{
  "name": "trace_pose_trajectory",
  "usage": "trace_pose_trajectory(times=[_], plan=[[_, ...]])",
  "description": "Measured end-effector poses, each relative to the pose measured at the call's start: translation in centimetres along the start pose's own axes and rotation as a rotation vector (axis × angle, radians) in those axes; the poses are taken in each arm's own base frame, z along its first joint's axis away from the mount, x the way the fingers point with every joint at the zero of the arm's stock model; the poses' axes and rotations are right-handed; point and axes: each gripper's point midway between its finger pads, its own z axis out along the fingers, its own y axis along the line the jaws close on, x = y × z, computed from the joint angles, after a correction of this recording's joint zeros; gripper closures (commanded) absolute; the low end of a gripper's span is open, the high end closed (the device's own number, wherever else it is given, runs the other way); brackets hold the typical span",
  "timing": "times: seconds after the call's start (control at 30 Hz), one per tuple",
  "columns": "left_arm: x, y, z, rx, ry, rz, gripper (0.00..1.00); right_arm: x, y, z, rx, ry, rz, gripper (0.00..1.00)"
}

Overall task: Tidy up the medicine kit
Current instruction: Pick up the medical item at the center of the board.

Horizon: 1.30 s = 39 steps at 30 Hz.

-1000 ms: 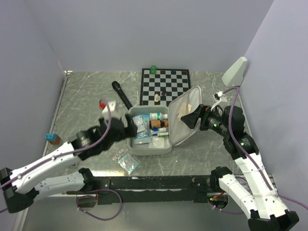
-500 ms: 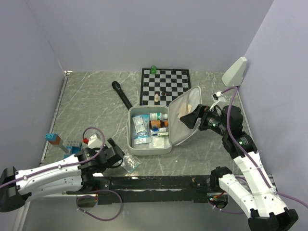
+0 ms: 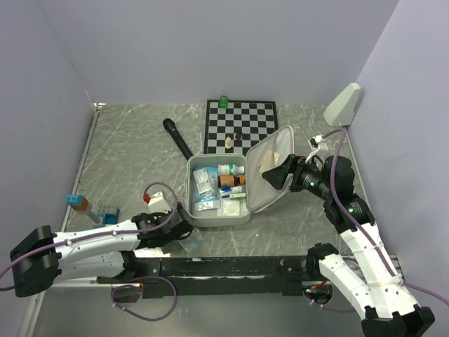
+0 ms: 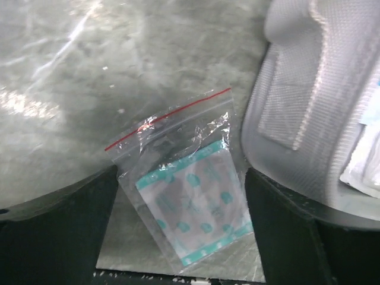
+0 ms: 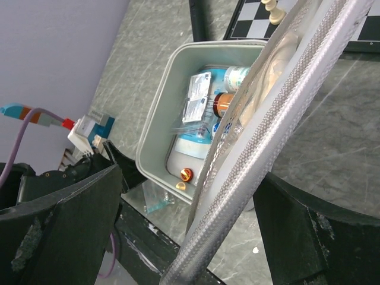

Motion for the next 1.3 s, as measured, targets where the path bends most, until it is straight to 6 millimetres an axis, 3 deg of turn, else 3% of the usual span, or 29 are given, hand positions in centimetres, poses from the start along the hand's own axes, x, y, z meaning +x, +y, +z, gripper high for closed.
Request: trace_pose_trajectory(times=[0.23, 0.37, 0.47, 0.5, 0.67, 0.73, 0.83, 0.97, 1.07, 1.17, 1.3], plan=[[0.4, -0.6, 1.1, -0.031, -0.002, 0.085, 0.42, -0.1, 0.1, -0.2, -0.003, -0.005, -0.003, 0.05], [0.6, -1.2, 2.0, -0.061, -0.003, 0.118, 0.69, 0.0, 0.1, -0.2, -0.001, -0.005, -0.003, 0.05], [0.8, -1.9, 2.2, -0.030, 0.000, 0.089, 0.96, -0.1, 0.2, -0.4, -0.002, -0.010, -0.005, 0.05], [0.9, -2.0, 2.2, -0.015, 0.005, 0.071, 0.99, -0.1, 0.2, -0.4, -0.003, -0.013, -0.007, 0.05], [1.4, -2.1, 0.7, 0.034, 0.057, 0.021, 0.99, -0.2, 0.3, -0.6, -0.007, -0.020, -0.010, 0.05], [1.8, -1.0, -0.7, 0.031, 0.092, 0.047, 0.99, -0.2, 0.3, -0.6, -0.007, -0.018, -0.009, 0.05], [0.8, -1.4, -3.5, 0.088, 0.105, 0.046, 0.99, -0.1, 0.3, -0.4, -0.009, -0.012, -0.007, 0.05], [-2.5, -5.0, -9.2, 0.275, 0.091, -0.012, 0.99, 0.1, 0.2, -0.2, -0.007, -0.001, -0.002, 0.05], [-4.7, -6.8, -12.3, 0.379, 0.063, -0.013, 0.99, 0.1, 0.2, -0.2, -0.007, 0.002, 0.002, 0.05], [-6.7, -9.1, -14.7, 0.481, 0.012, 0.019, 0.99, 0.2, 0.4, -0.2, -0.016, 0.006, 0.011, 0.05], [-8.5, -14.1, -16.7, 0.613, -0.075, 0.102, 0.99, 0.3, 1.1, -0.2, -0.050, 0.018, 0.024, 0.05]])
